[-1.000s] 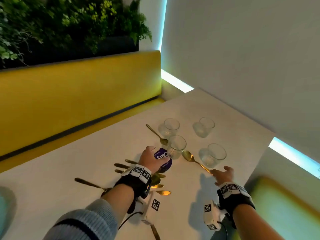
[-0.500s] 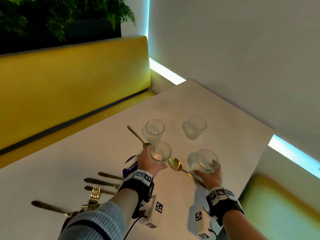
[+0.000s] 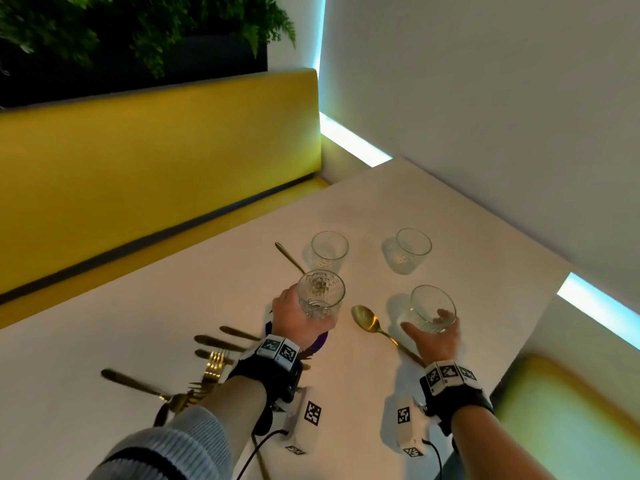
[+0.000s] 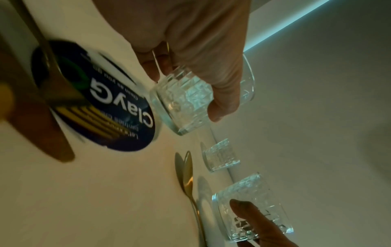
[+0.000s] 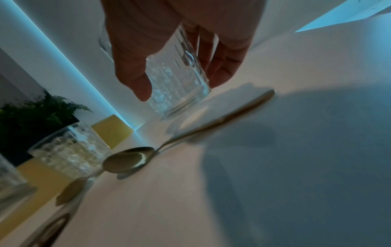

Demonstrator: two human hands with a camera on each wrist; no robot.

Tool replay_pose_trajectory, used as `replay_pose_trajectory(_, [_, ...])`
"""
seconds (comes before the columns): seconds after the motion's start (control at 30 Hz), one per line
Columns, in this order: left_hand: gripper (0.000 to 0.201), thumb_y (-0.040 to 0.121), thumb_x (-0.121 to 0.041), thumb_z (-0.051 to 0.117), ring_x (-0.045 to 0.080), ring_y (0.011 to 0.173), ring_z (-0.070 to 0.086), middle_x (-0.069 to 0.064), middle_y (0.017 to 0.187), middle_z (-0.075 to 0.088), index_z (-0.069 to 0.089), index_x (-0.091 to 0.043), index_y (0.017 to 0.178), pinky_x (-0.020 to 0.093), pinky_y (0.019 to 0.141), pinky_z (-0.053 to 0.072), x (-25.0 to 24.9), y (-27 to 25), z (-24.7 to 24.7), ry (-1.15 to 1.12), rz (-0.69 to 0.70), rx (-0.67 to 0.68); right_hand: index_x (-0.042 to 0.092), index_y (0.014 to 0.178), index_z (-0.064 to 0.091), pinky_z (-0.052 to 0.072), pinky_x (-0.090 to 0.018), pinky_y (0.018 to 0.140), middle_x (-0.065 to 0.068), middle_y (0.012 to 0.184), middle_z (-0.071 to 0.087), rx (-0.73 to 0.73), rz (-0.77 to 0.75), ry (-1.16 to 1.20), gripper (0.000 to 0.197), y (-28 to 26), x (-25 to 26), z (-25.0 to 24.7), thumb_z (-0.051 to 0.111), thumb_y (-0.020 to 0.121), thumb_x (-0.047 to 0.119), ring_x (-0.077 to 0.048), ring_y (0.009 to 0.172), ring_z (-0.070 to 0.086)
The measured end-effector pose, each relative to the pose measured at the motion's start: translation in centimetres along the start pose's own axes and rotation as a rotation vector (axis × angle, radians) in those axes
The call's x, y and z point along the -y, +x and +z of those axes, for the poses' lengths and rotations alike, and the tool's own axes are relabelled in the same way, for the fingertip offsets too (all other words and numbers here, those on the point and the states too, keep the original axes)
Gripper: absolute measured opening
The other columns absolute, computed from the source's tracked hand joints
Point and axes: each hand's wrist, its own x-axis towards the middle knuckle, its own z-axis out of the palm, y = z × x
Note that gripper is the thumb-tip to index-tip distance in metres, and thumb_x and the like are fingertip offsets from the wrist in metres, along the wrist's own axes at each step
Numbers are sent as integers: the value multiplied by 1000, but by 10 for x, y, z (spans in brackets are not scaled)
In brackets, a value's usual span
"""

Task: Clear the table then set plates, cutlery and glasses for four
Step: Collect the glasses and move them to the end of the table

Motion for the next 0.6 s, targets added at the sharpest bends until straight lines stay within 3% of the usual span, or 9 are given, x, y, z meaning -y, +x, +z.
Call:
replay_pose_trajectory(0.17, [88,52,-39,85,23,119,51,4,126,57,48,-15,129,43,99,48,9,-39,-45,-15,-23,8,16,118,51,47,-38,96,-9,116,61,43,-68,51,76,-37,18,-3,89,54,28,-29,110,58])
replay_pose_trajectory(0.27, [92,50,-42,83,23,121,50,2,129,55,47,-17,131,43,100,47,24,-76,-77,-49,-26,12,18,117,51,48,-42,96,-10,115,62,100,-116,85,76,-83,28,0,90,52,29,-29,108,59])
replay_pose_trajectory(0.37, [97,46,-41,83,22,123,49,2,132,53,45,-17,133,35,102,45,48,-116,-112,-41,-31,21,15,121,50,49,-42,96,-9,118,60,195,-168,110,77,-144,34,3,89,55,25,-28,109,58])
replay_pose_trajectory(0.53, [66,63,-18,85,12,99,53,-5,108,57,56,-10,122,22,84,45,101,-191,-173,-64,-36,-35,21,115,52,51,-45,95,-4,115,63,349,-241,108,81,-257,27,20,89,44,33,-24,108,59])
replay_pose_trajectory(0.6, [70,63,-20,85,14,103,55,0,116,60,54,-11,125,21,86,42,129,-223,-201,-54,-54,-65,17,118,53,52,-42,93,-3,112,64,429,-263,120,84,-303,20,33,89,43,32,-23,104,61])
